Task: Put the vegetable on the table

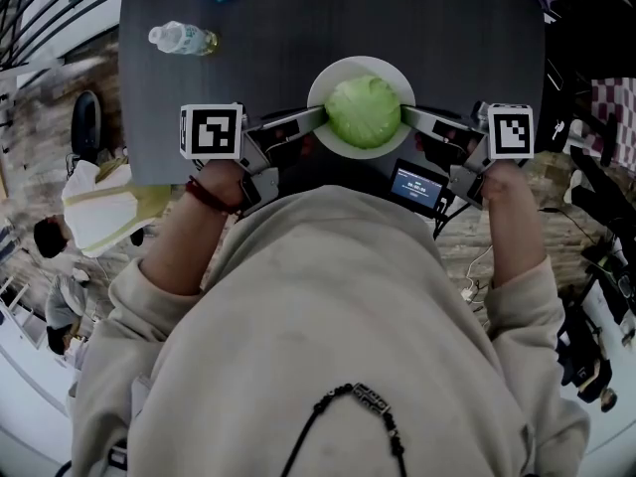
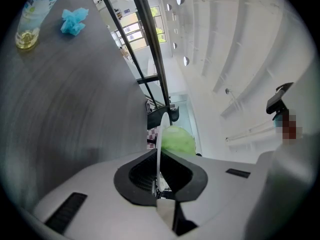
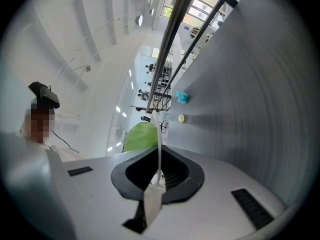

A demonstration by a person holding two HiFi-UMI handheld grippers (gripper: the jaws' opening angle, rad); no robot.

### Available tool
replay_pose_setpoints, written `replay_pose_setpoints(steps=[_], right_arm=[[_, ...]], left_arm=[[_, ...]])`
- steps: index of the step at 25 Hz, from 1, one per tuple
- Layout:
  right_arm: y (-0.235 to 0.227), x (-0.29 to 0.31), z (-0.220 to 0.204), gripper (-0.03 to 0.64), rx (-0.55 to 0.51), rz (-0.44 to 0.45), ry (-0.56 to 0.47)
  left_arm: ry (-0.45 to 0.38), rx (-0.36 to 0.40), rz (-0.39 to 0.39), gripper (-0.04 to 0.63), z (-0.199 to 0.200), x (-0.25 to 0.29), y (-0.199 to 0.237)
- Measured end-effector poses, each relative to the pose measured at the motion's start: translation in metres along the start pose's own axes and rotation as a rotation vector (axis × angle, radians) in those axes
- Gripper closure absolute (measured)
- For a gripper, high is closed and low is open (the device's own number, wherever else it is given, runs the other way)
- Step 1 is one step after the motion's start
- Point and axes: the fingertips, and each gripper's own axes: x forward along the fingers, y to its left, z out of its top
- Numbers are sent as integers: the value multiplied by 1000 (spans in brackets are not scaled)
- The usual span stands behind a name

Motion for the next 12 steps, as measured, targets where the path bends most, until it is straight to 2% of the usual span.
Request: replay_pose_setpoints(steps=[3, 9, 12], right_arm=[[-1, 2, 3, 592, 0, 9, -1], [-5, 7, 5, 592, -15, 1, 11], [-9, 8, 5, 592, -12, -3, 9]], left_arm=[[-9, 15, 25, 578, 4, -1, 7], [-25, -4, -6, 578, 4, -1, 8], [-22, 7, 16, 578, 5, -2, 16]])
